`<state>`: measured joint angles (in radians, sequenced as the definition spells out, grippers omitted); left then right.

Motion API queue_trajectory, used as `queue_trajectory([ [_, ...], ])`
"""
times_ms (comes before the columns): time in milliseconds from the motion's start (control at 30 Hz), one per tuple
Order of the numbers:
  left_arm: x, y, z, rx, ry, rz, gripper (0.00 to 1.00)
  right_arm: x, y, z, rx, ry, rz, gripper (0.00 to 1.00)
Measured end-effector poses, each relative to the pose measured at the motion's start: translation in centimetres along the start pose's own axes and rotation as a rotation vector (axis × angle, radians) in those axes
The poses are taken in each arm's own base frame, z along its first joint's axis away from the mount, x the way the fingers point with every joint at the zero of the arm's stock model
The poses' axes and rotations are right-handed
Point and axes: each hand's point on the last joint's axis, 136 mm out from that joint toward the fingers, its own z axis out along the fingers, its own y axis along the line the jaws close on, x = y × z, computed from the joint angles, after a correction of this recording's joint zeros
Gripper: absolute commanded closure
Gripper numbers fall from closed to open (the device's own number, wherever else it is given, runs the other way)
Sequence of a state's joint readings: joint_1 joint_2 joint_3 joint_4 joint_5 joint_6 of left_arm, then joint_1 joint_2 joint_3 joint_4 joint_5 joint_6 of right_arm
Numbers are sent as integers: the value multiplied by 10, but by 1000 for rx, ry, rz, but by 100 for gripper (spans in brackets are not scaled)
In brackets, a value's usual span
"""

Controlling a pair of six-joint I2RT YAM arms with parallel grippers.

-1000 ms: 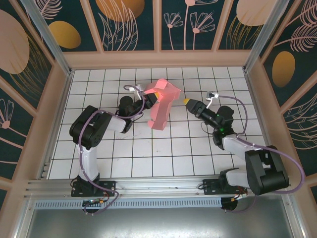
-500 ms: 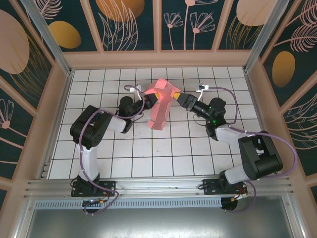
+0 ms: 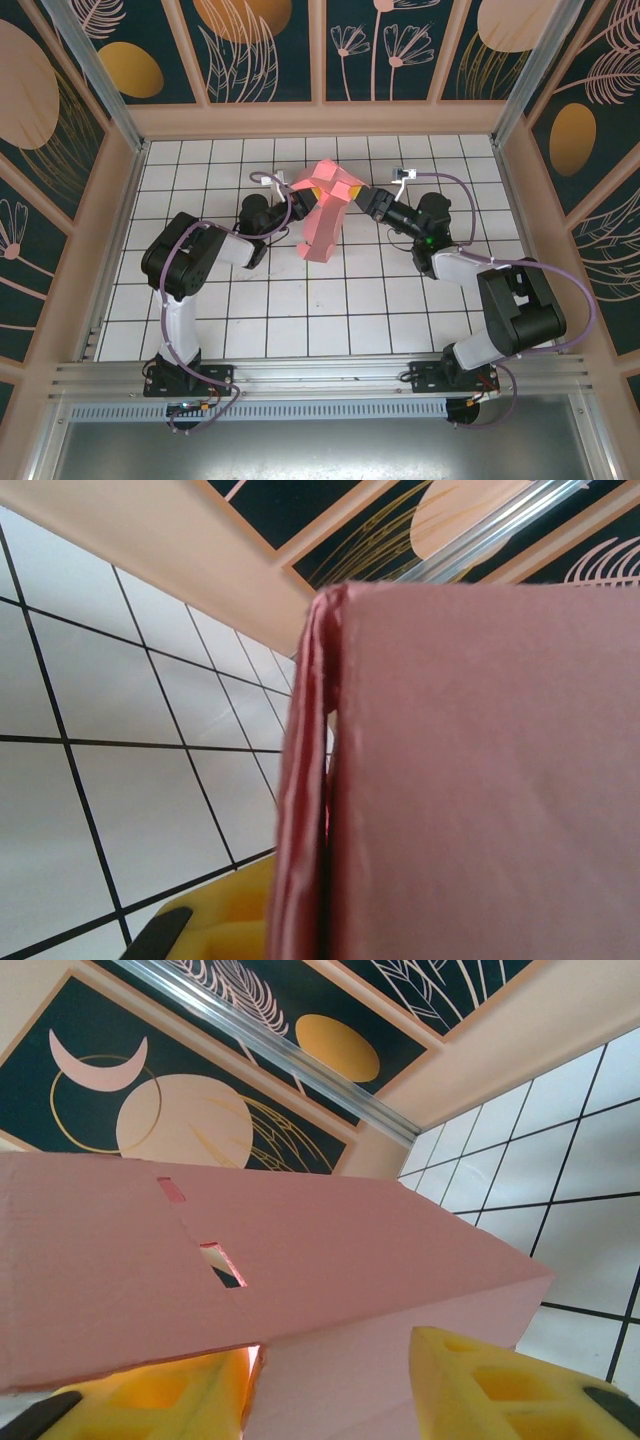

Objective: Fold the paper box

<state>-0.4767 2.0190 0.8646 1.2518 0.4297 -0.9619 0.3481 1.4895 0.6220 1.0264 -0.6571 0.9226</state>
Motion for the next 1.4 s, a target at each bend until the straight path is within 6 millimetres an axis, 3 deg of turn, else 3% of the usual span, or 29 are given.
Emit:
queue_trajectory([
  [67,1,1,0,-4,3,-2,100,1,0,0,0,3,1,59],
  [233,2,2,0,-6,5,-4,100,2,-2,0,8,9,4,44],
  [433,2,3,0,-8,6,-6,100,6,-4,1,16,20,10,44],
  [700,4,7,0,-14,10,-9,100,11,-2,2,9,41,-2,57],
  [800,4,7,0,-15,10,-9,100,12,-2,2,8,44,-2,55],
  [933,4,7,0,-15,10,-10,100,12,-3,2,11,46,-4,46],
  [1100,4,7,0,-15,10,-11,100,14,-3,2,14,50,-3,45],
  [1133,4,7,0,-15,10,-12,100,14,-3,3,13,51,-3,47],
  [1200,5,8,0,-16,11,-14,100,15,-3,3,12,53,-9,60],
  [1267,6,10,0,-20,14,-16,100,15,-2,3,9,55,-13,62],
  [1400,8,12,0,-24,16,-22,100,16,-3,3,12,57,-12,47],
])
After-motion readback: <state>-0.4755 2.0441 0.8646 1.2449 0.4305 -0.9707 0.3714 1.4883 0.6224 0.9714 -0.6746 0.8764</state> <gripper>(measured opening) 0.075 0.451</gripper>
